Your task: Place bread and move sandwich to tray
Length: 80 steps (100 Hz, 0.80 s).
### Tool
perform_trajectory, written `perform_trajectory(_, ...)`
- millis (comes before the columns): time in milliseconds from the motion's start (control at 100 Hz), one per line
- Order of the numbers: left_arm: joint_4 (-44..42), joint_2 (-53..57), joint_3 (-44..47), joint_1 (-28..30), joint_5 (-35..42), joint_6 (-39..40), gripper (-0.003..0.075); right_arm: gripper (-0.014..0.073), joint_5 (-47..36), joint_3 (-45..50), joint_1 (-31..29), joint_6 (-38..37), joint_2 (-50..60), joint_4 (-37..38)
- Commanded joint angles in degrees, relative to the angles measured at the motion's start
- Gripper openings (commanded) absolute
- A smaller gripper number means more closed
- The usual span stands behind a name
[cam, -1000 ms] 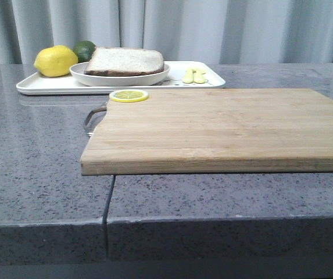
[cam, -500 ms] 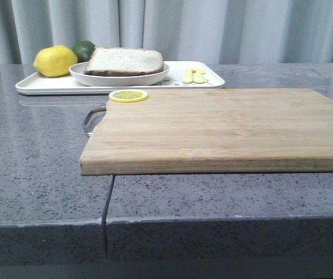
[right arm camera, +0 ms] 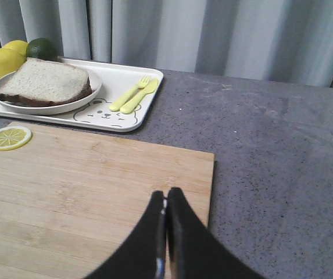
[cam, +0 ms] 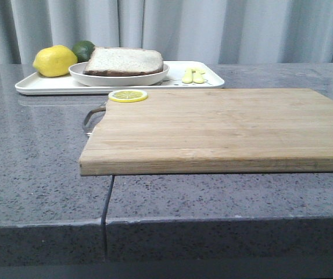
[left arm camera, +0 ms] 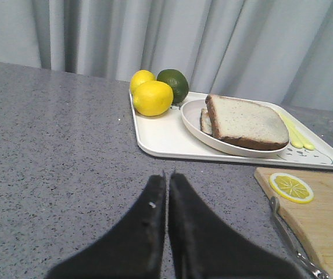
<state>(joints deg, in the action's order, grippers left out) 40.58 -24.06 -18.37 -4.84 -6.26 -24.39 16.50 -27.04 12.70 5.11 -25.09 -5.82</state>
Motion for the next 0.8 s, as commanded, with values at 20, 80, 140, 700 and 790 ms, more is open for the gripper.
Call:
perform_trajectory(20,0.7,-0.4,-1.4,-0.6,3.6,0.0,-0.0019,-0.0117,-5.0,-1.6,-0.5,0.1,-0.2,0.5)
perform_trajectory(80,0.7,-0.4,-1.4,-0.6,3.6,0.0,-0.0019,-0.0117,-5.0,-1.6,-0.5,0.1,-0.2,0.5)
perform_trajectory(140,0.7,-0.4,-1.4,-0.6,3.6,0.0,-0.0019,-0.0117,-5.0,-1.6,-0.5,0.1,-0.2,0.5)
perform_trajectory(700,-39.7,14.1,15.0,-0.2,5.6,27.5,-0.0019,-0.0117,-5.0,-1.6,-0.5,0.1,-0.2,0.5)
perform_trajectory(790,-43.6,16.9,17.0,-0.2,5.6,31.7,-0.0019,-0.0117,-5.0,-1.6,-0.5,0.1,-0.2,0.5)
